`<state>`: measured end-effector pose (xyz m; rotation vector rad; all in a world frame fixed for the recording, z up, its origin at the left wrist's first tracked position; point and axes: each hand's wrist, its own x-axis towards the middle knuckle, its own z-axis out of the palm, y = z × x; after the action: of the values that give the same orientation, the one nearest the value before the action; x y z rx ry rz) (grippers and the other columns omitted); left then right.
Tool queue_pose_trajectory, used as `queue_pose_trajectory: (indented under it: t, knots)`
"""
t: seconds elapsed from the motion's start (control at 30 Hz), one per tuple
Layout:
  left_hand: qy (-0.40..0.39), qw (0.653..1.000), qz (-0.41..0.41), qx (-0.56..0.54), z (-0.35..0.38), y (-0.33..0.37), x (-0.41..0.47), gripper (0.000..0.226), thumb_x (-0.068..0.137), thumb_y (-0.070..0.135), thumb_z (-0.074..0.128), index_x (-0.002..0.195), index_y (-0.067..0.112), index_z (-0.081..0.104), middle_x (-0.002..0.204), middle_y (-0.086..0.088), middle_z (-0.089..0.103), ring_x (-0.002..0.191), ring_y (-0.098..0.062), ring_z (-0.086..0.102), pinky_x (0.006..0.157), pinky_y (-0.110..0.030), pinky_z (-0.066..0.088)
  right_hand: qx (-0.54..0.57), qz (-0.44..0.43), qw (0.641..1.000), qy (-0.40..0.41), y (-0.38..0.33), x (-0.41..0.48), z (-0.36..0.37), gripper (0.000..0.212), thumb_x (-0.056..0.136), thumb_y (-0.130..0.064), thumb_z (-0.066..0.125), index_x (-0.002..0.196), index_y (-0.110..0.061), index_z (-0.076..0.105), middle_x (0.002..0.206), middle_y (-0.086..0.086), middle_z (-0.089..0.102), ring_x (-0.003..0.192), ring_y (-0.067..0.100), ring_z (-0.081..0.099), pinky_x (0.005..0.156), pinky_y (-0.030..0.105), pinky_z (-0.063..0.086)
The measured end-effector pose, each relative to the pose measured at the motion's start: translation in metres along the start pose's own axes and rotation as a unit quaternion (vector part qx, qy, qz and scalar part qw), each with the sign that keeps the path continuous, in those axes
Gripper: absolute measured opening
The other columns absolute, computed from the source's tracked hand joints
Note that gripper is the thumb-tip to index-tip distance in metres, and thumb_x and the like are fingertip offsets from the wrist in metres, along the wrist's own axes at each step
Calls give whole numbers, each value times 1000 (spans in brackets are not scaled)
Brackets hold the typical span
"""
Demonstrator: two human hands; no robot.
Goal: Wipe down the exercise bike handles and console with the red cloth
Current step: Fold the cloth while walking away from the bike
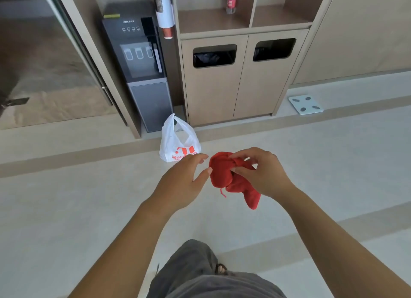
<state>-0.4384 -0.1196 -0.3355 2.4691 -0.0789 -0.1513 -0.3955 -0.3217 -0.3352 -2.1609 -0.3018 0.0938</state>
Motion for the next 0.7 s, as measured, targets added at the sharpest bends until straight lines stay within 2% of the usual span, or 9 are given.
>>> queue_pose_trajectory:
  t: [0.13, 0.33, 0.5, 0.7]
  knots:
    - [11, 1000, 10, -21, -13, -5, 83, 42, 95, 44, 43, 135, 30, 43, 134, 13, 50, 120, -7, 49, 97, -23, 40, 14, -8, 1000, -10, 7, 83, -6, 21, 75, -12, 73, 91, -26, 71, 89, -15, 65, 80, -2, 58, 71, 5, 42]
    - [39, 999, 21, -13, -49, -34, 225, 41, 95, 44, 43, 133, 29, 45, 134, 14, 50, 120, -5, 48, 92, -18, 34, -7, -27, 1000, -8, 15, 231, -3, 22, 75, -14, 74, 92, -28, 71, 91, -16, 65, 83, 2, 60, 71, 6, 43]
    - [35, 999, 27, 9, -98, -58, 342, 41, 95, 44, 41, 133, 29, 45, 135, 12, 49, 121, -7, 48, 103, -28, 38, -13, -28, 1000, -3, 7, 359, -5, 21, 75, -14, 73, 90, -29, 70, 88, -19, 63, 80, 3, 59, 70, 7, 43]
    - [6, 998, 44, 35, -143, -76, 464, 45, 96, 43, 41, 137, 26, 41, 139, 7, 45, 123, -14, 47, 101, -34, 43, -13, -23, 999, 23, 11, 480, -4, 20, 75, -13, 73, 92, -25, 71, 90, -16, 64, 82, 5, 59, 73, 9, 45]
